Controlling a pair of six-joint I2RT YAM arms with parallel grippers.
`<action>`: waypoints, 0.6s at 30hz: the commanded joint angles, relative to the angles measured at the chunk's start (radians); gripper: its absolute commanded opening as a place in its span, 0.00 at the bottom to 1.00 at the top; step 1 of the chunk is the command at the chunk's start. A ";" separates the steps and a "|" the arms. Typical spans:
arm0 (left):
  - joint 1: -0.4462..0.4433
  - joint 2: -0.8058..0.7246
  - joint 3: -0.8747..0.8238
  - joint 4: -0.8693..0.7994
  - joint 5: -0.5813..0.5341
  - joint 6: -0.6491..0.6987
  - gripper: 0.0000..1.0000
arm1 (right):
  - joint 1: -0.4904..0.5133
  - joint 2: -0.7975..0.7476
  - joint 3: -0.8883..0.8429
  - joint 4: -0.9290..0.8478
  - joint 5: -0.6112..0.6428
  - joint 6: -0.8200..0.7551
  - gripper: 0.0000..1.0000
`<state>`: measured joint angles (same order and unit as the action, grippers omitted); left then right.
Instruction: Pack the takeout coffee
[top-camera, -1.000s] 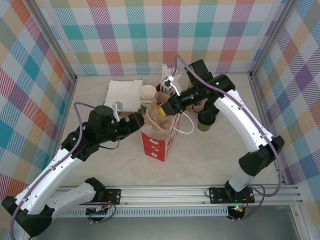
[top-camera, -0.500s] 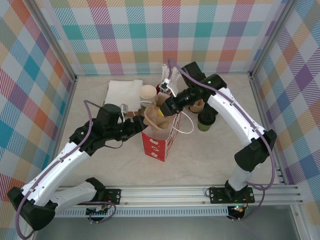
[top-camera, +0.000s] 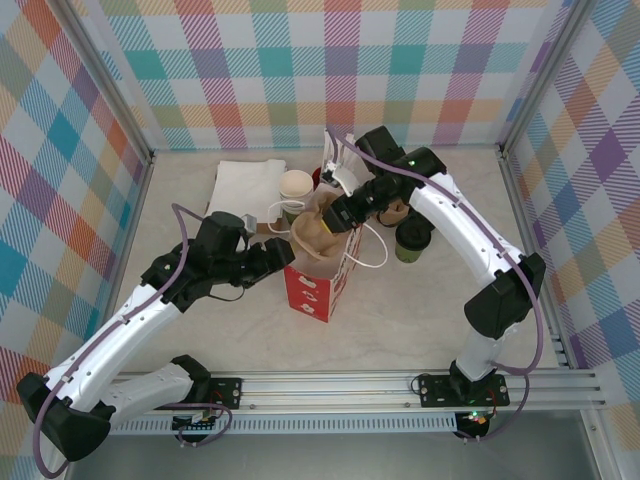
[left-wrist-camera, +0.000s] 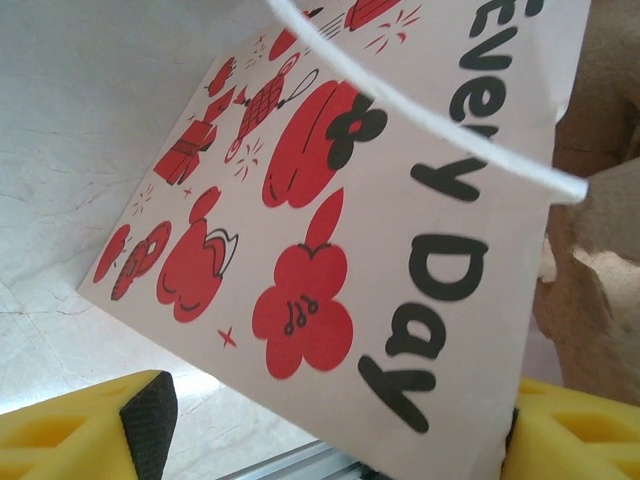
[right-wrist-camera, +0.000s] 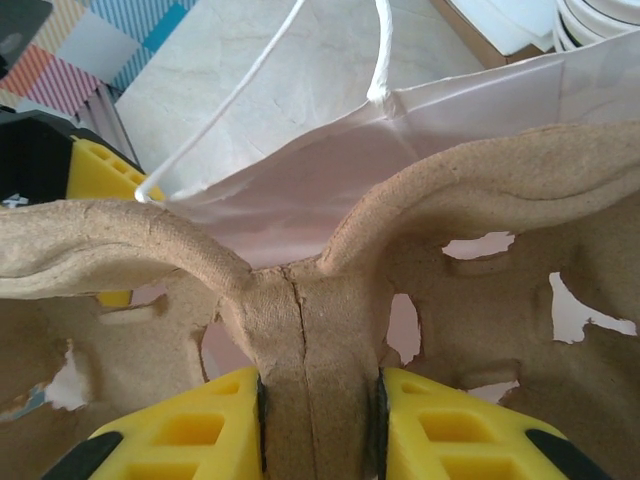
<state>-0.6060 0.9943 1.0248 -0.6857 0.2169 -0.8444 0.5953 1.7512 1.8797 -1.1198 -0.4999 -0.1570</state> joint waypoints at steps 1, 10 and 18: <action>0.011 0.009 -0.008 -0.016 0.007 0.017 0.76 | -0.003 0.016 0.025 -0.018 0.040 -0.020 0.29; 0.009 0.015 -0.002 -0.017 0.006 0.016 0.76 | 0.000 0.011 0.018 -0.031 0.096 -0.030 0.29; 0.009 0.020 0.008 -0.013 0.007 0.017 0.76 | 0.024 0.010 0.026 -0.056 0.195 -0.053 0.29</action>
<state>-0.6060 1.0073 1.0241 -0.6815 0.2169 -0.8444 0.6090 1.7546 1.8805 -1.1378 -0.3584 -0.1799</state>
